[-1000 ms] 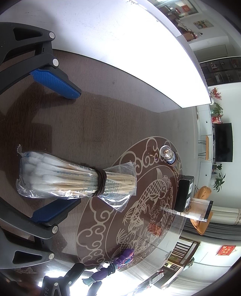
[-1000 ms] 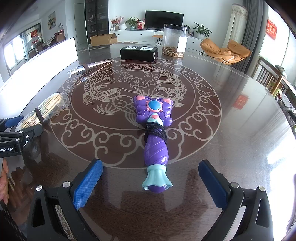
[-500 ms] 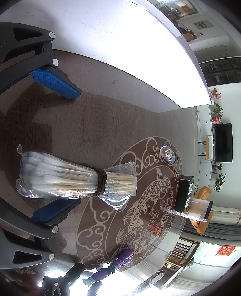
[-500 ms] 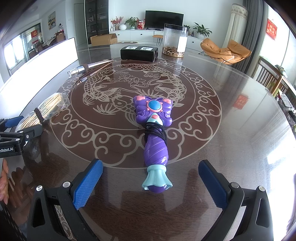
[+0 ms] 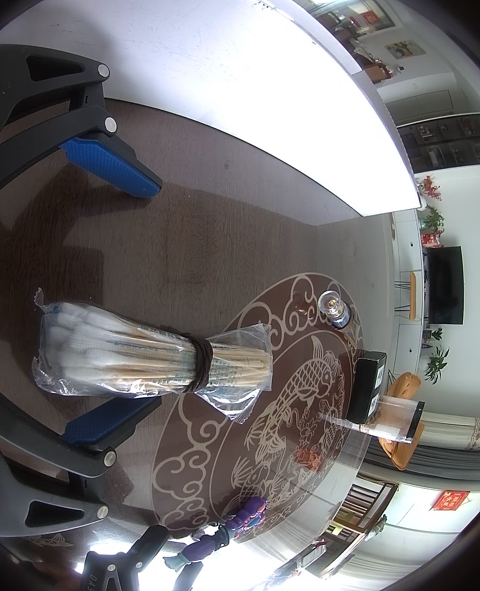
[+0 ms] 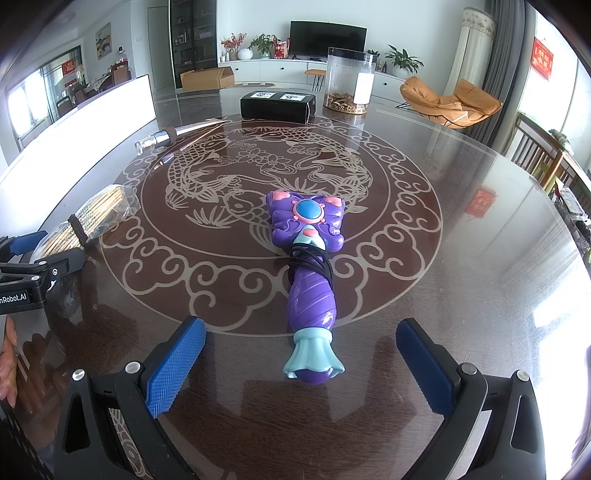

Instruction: Organize objects

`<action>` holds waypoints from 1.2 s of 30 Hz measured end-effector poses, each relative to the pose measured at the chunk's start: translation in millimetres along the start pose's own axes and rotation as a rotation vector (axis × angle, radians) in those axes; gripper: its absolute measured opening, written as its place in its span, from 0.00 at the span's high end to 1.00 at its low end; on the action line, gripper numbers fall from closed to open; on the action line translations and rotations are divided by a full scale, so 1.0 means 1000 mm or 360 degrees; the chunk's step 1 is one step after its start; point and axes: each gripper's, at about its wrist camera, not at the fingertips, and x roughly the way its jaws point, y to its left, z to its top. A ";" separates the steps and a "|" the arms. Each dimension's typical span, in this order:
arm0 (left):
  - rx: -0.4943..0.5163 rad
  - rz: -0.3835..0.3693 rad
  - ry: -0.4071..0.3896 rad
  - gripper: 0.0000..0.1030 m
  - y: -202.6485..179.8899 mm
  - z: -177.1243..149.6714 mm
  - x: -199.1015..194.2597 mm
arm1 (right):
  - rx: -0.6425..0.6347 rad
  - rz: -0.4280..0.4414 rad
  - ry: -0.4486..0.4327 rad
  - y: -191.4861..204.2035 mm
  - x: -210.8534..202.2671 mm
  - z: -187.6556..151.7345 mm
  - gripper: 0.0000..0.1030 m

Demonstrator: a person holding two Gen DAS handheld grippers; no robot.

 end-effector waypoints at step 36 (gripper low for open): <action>-0.0031 -0.0135 -0.0122 0.67 0.018 -0.026 -0.029 | -0.0052 0.0213 0.0236 -0.011 -0.001 0.039 0.03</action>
